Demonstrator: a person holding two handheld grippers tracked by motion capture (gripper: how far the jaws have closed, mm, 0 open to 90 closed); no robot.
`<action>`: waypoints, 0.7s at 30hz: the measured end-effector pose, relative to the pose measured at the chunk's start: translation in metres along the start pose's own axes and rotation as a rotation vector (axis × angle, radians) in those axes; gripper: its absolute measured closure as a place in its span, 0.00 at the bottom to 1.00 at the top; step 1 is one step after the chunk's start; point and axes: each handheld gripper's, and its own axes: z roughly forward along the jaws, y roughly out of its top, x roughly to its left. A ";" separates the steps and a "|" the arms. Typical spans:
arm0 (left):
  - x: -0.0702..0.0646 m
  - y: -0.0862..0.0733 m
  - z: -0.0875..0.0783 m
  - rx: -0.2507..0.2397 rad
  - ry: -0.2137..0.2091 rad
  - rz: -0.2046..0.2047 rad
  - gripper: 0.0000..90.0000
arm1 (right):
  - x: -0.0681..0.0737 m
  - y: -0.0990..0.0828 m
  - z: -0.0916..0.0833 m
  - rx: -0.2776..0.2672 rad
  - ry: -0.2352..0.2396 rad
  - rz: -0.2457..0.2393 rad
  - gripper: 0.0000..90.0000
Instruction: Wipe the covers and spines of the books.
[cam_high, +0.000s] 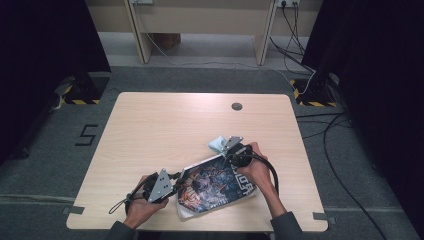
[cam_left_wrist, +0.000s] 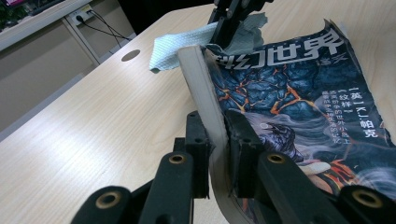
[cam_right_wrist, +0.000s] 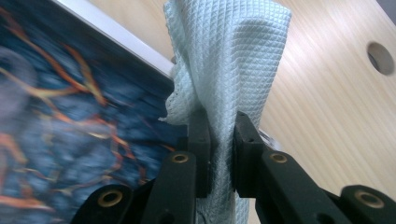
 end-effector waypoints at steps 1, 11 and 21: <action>0.000 0.000 0.000 -0.002 0.002 -0.004 0.89 | -0.001 -0.002 0.003 0.020 -0.004 0.041 0.90; 0.001 0.000 0.000 -0.007 0.004 -0.003 0.89 | -0.031 -0.021 0.025 0.078 -0.031 0.058 0.90; 0.001 0.001 0.000 -0.011 0.004 -0.005 0.89 | -0.038 -0.026 0.030 0.093 -0.034 0.064 0.90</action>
